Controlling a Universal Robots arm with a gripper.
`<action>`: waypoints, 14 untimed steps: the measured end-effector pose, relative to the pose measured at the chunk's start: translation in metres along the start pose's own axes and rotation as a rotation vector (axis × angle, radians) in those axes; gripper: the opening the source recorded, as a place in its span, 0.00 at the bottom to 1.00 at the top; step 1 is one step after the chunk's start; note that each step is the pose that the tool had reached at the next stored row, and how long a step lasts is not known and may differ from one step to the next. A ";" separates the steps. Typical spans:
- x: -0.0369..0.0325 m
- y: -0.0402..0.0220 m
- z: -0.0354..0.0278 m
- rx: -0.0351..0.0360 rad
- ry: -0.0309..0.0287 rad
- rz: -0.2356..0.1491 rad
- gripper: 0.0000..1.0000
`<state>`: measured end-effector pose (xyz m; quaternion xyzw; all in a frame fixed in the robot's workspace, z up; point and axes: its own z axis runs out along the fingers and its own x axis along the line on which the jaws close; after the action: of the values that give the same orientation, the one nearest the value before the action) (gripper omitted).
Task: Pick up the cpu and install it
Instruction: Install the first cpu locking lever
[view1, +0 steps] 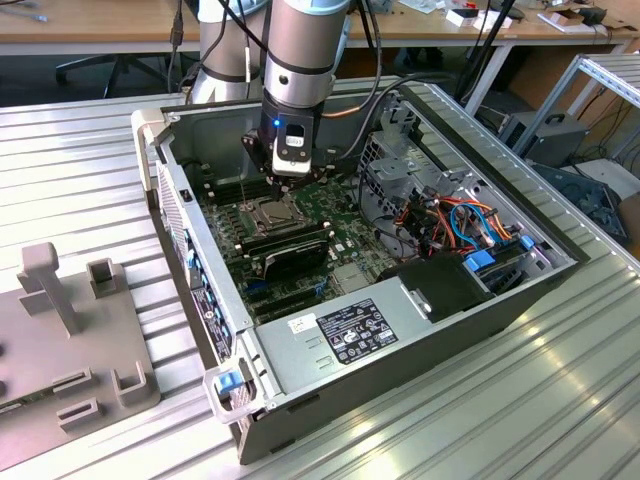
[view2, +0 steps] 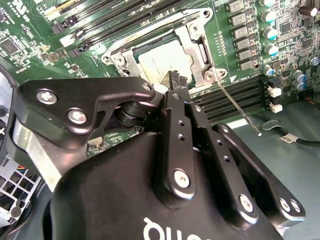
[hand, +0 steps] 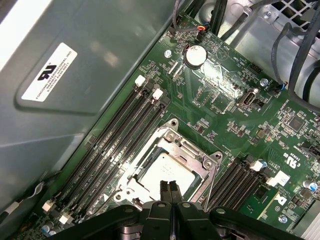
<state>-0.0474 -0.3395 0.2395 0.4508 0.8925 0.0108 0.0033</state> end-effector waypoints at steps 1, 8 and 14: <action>0.0000 0.0000 0.0000 0.0001 0.0001 -0.002 0.11; 0.0000 0.0000 0.0000 0.0002 0.0008 -0.037 0.11; 0.0000 0.0000 0.0000 0.0002 0.0009 -0.039 0.11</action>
<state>-0.0474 -0.3395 0.2395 0.4335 0.9011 0.0108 0.0030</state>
